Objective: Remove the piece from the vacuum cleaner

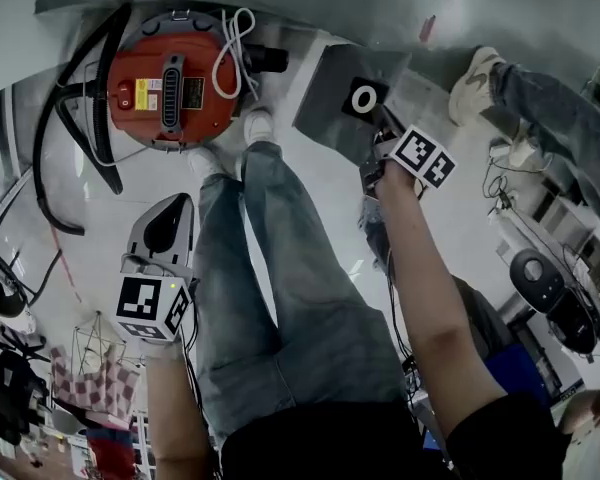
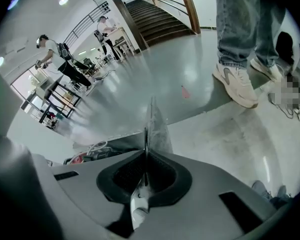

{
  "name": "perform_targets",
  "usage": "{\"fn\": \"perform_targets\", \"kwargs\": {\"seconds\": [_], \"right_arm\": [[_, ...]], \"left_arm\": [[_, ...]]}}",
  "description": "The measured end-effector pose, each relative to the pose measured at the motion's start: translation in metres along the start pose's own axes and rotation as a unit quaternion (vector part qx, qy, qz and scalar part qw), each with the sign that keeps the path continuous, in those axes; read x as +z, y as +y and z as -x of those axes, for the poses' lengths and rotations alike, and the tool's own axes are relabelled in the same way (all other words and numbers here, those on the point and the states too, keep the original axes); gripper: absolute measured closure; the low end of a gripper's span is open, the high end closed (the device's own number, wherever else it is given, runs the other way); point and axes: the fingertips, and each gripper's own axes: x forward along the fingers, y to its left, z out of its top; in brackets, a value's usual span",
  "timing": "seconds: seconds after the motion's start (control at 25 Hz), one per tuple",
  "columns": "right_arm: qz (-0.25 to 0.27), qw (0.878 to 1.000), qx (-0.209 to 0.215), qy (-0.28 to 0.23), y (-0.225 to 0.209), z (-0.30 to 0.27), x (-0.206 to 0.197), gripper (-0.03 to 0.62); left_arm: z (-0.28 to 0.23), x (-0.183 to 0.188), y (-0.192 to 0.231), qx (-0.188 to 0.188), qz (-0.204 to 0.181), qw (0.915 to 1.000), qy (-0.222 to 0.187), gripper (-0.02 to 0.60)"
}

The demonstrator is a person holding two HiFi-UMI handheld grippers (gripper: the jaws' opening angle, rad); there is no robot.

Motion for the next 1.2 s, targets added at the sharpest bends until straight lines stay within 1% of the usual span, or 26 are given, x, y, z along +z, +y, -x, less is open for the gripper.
{"fn": "perform_targets", "kwargs": {"seconds": [0.16,0.48,0.76,1.0,1.2], "right_arm": [[0.009,1.0,0.012,-0.007,0.011,0.033,0.003,0.546],[0.045,0.997,0.055,-0.005,0.047,0.083,0.0,0.546],[0.075,0.992,0.098,-0.02,0.096,0.156,0.02,0.546],[0.094,0.986,0.133,-0.039,0.138,0.225,0.047,0.546],[0.112,0.978,0.163,-0.059,0.177,0.279,0.077,0.546]], "left_arm": [[0.003,0.012,-0.004,-0.009,-0.017,0.9998,-0.01,0.563],[0.001,0.04,-0.011,-0.014,-0.036,0.9987,-0.034,0.563],[0.025,0.094,-0.035,-0.027,-0.06,0.9963,-0.055,0.563],[0.055,0.138,-0.068,-0.047,-0.061,0.9942,-0.075,0.563],[0.085,0.178,-0.093,-0.057,-0.068,0.9918,-0.092,0.563]]}}
